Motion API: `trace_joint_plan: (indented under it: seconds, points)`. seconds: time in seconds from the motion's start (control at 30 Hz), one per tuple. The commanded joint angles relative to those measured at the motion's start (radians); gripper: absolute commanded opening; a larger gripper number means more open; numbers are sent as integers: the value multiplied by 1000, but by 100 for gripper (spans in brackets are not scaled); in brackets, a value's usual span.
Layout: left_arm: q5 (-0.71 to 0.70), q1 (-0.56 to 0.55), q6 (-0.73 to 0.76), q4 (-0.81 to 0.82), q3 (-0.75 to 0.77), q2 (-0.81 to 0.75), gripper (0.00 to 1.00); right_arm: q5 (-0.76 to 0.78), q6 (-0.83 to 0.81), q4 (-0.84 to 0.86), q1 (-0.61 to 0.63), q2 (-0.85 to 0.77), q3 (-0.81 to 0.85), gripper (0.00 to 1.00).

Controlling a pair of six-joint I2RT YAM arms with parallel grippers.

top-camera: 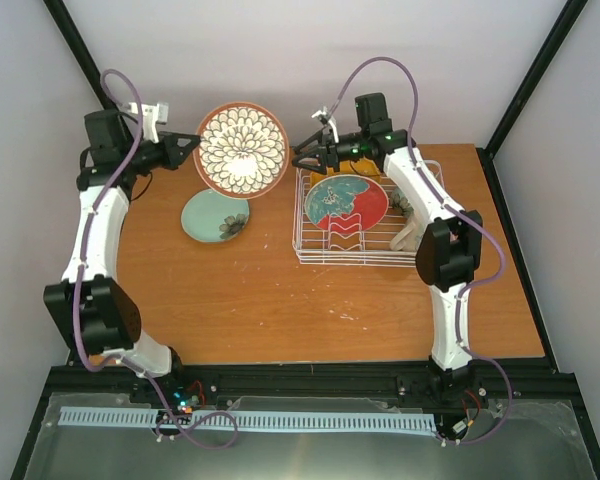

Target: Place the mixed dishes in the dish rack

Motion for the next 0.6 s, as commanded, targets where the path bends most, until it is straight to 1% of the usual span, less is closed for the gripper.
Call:
trace_joint_plan:
  seconds: [0.0,0.1,0.3,0.4,0.5,0.57]
  points:
    - [25,-71,-22,222,-68,-152,1,-99,-123,-173,4,3,26,61]
    - [13,-81,-14,202,-72,-157,1,-147,-156,-191,5,-19,21,62]
    - [-1,-104,-33,248,-133,-197,1,-254,-183,-197,6,-61,12,64]
    - [-34,-107,-19,233,-132,-207,1,-220,-204,-223,4,-76,12,64]
    - [-68,-107,7,178,-99,-203,1,-143,-283,-309,0,-95,11,64]
    - [-82,-107,23,148,-69,-196,1,-134,-286,-306,-7,-101,4,65]
